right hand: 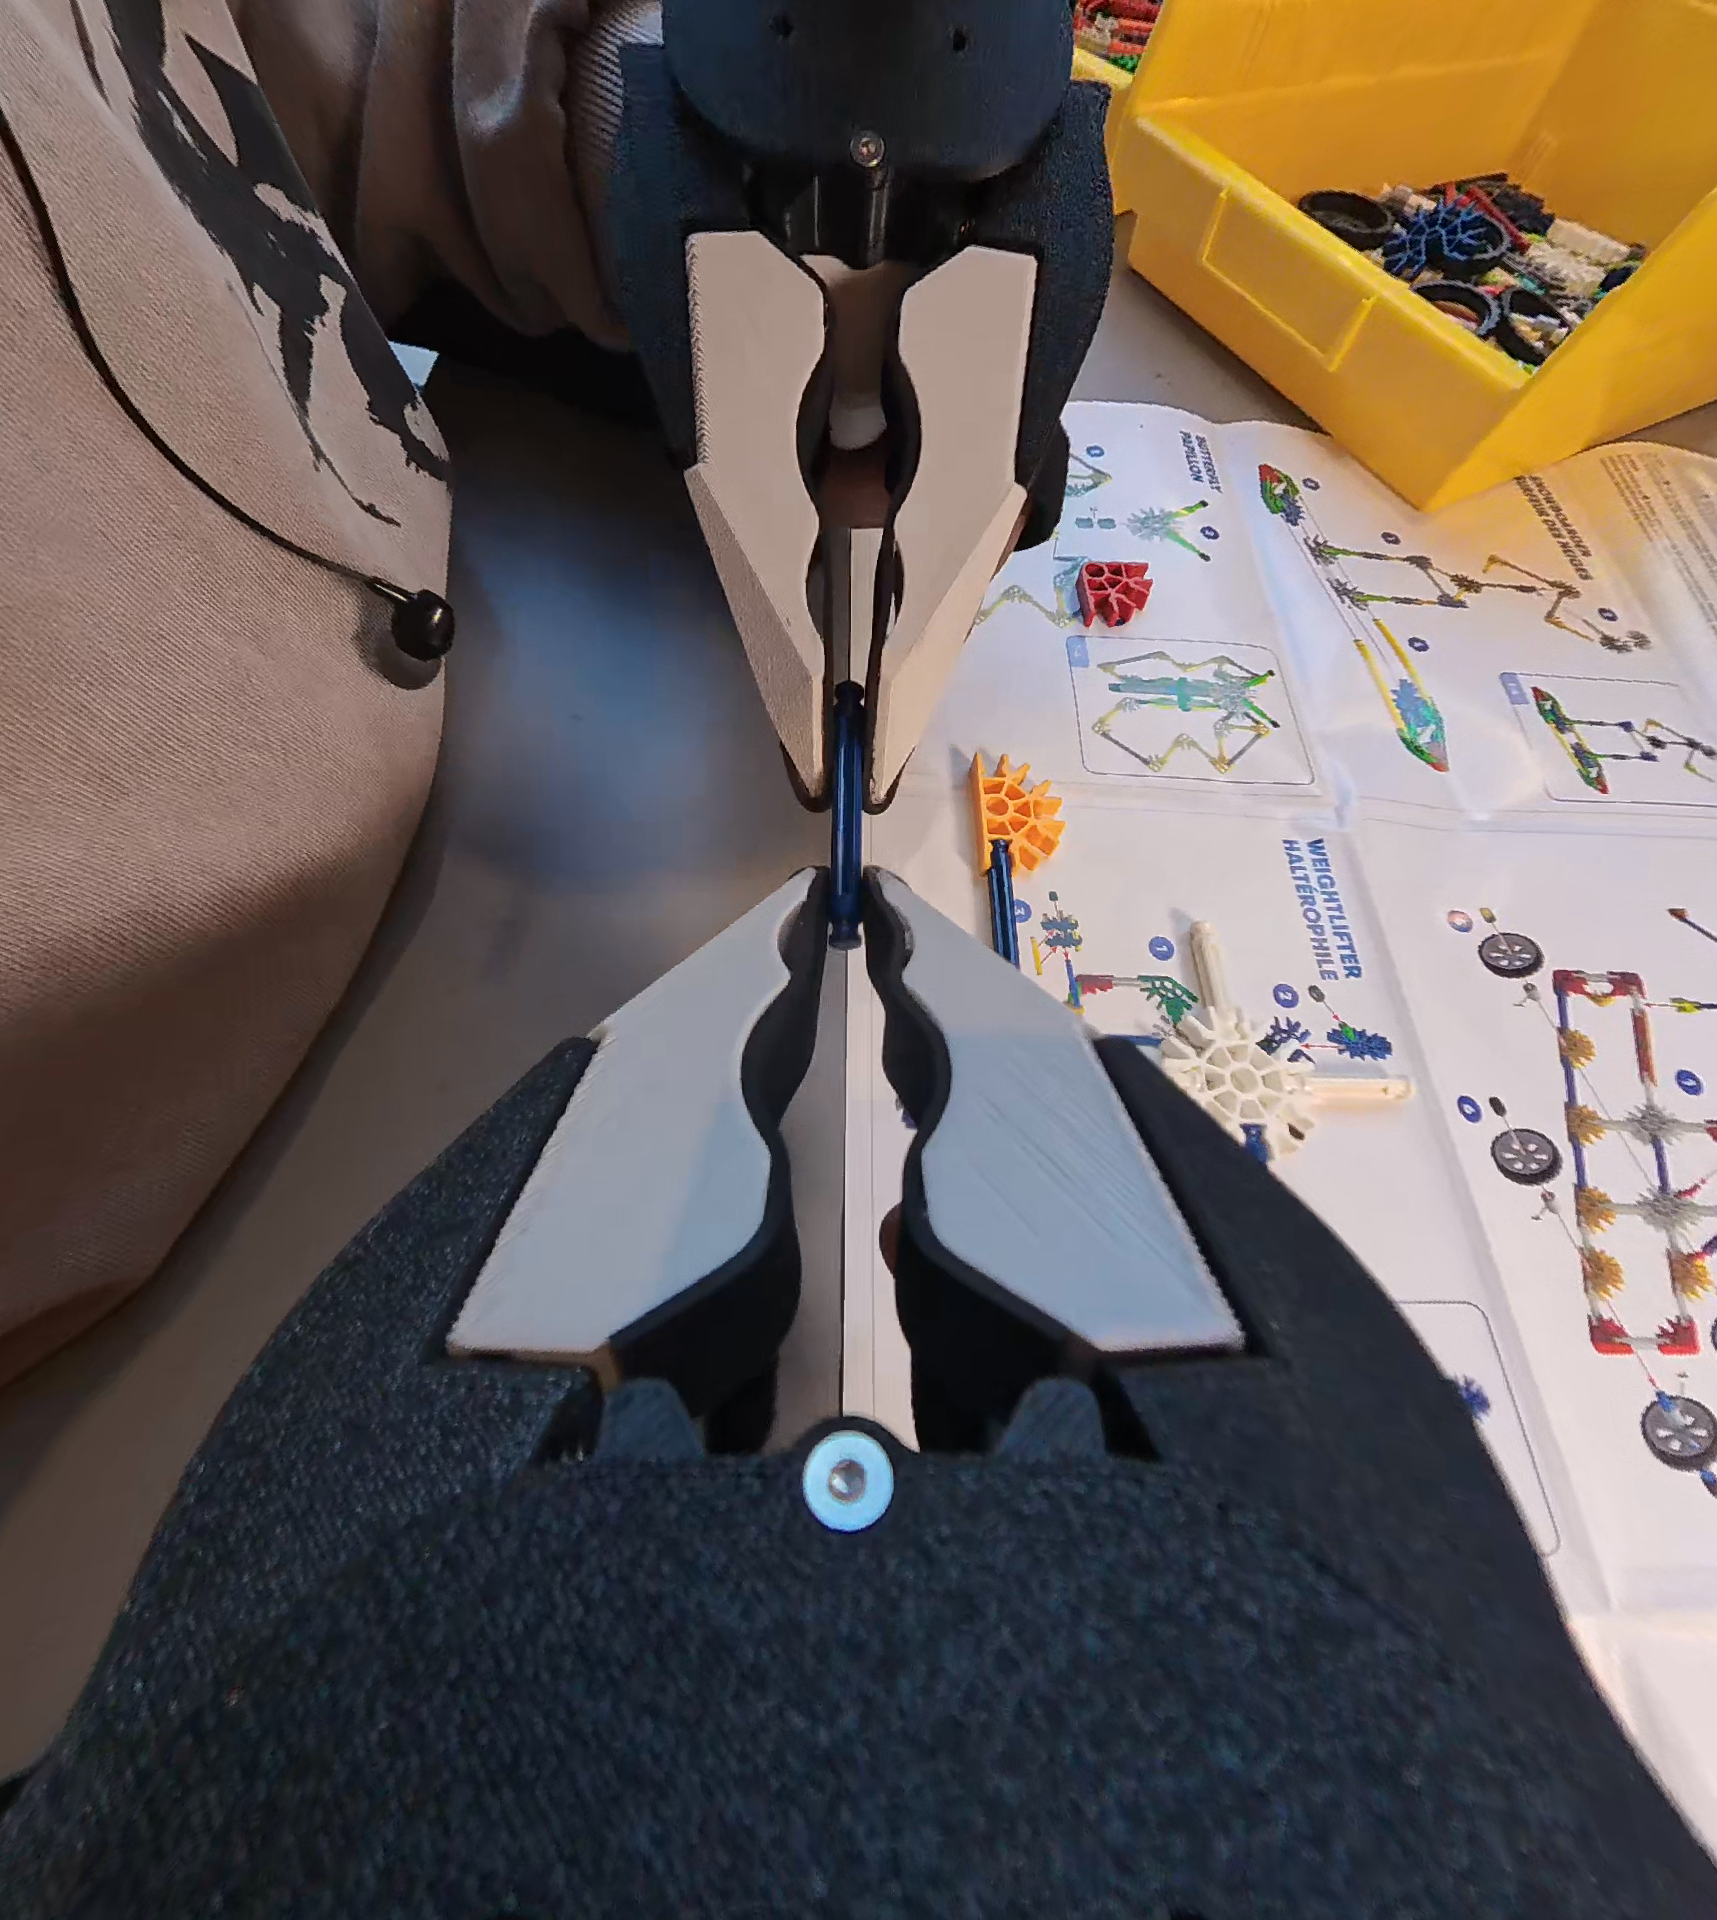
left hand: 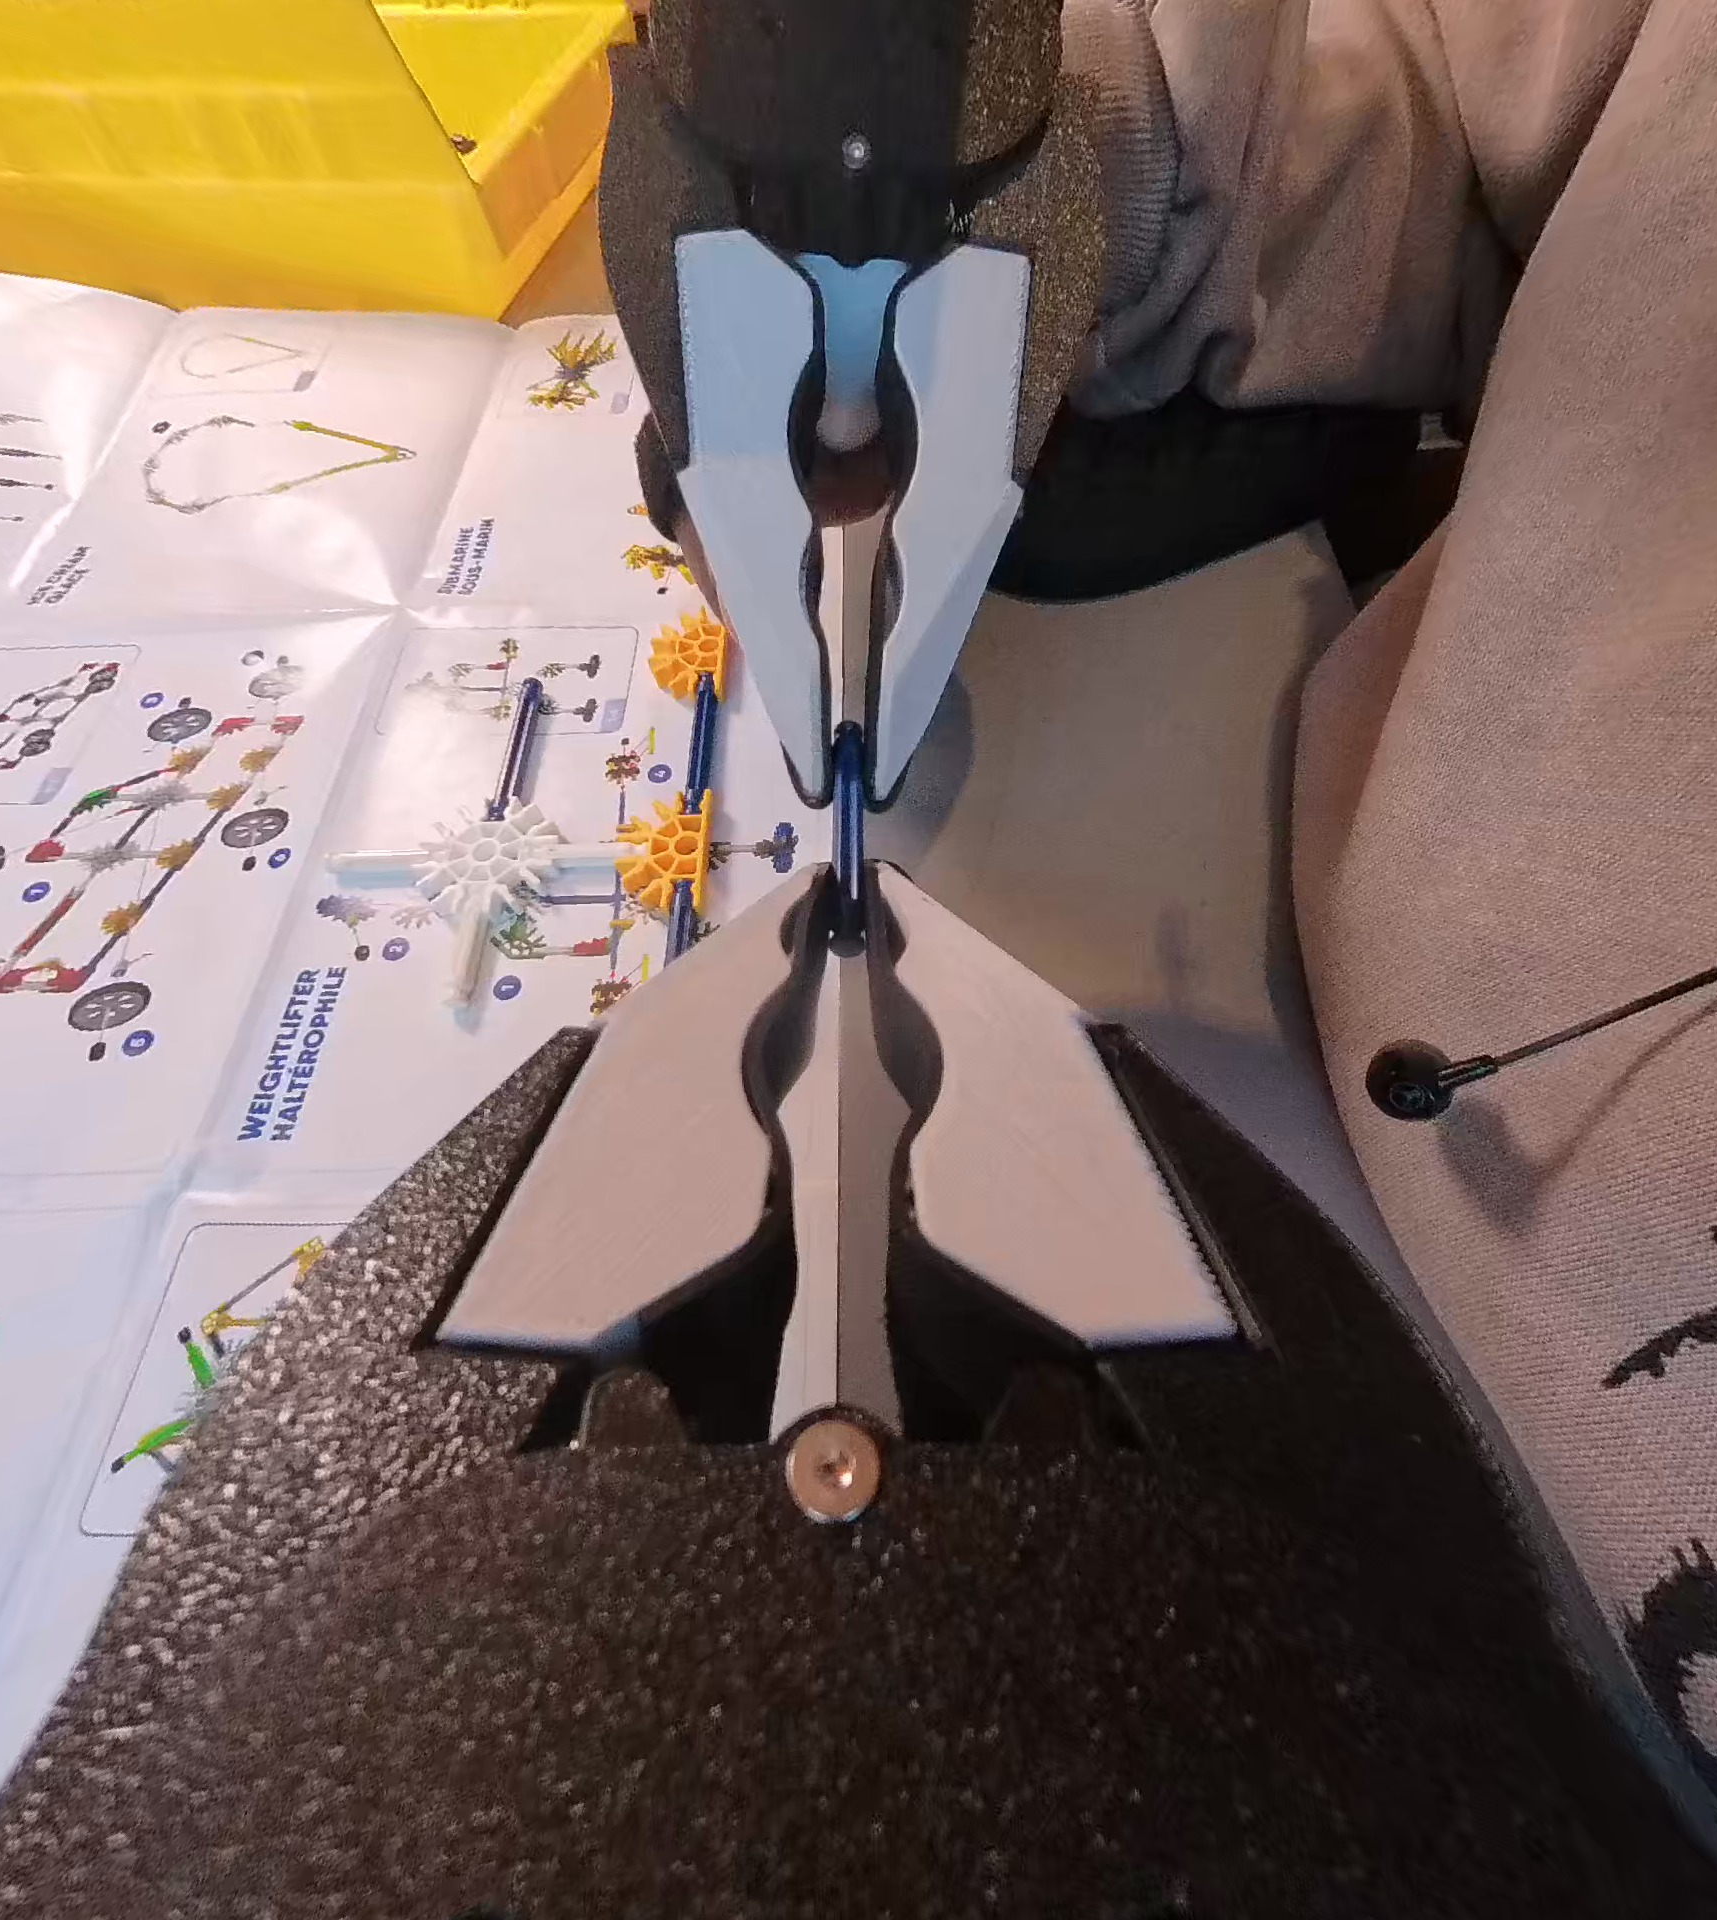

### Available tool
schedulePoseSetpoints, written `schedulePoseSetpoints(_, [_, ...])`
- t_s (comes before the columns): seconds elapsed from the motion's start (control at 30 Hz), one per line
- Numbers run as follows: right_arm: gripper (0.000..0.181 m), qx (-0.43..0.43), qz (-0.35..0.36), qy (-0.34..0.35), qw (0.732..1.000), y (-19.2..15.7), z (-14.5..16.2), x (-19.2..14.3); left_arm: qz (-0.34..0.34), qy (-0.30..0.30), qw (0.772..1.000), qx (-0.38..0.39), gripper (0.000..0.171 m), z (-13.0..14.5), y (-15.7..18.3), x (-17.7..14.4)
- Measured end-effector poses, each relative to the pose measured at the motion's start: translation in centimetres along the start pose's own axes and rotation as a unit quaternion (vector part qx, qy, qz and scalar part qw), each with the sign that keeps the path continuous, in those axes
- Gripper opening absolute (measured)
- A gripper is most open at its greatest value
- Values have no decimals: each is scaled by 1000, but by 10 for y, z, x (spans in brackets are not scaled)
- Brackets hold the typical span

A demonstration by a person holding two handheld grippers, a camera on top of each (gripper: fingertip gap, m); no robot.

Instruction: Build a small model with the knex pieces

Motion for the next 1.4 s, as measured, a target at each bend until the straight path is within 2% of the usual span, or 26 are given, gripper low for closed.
schedulePoseSetpoints(0.8, [5,11,0,-3,1000,3,4,0,-10,-17,1000,11,3,5,-1,2])
schedulePoseSetpoints(0.87, [13,7,22,-6,1000,9,5,-8,-22,-15,1000,13,3,4,-6,-1])
schedulePoseSetpoints(1.0, [39,59,79,-42,994,32,28,-50,-59,-13,998,12,3,4,-22,-15])
schedulePoseSetpoints(1.1, [49,117,104,-83,984,38,55,-82,-93,-16,995,8,3,8,-39,-29])
schedulePoseSetpoints(1.23, [49,145,84,-117,979,30,71,-86,-112,-29,993,-1,3,17,-55,-43])
schedulePoseSetpoints(1.4, [33,134,64,-138,979,30,74,-68,-105,-70,992,-1,3,34,-60,-51])
Point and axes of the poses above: each gripper's, where its closed fingertips meet, x out along the fingers, z out of its underside, y = z × x across the jaws, the point moved 5 cm from there along -x, back along the fingers, and after that the axes turned 6 degrees about -z, right-handed, at the moved point
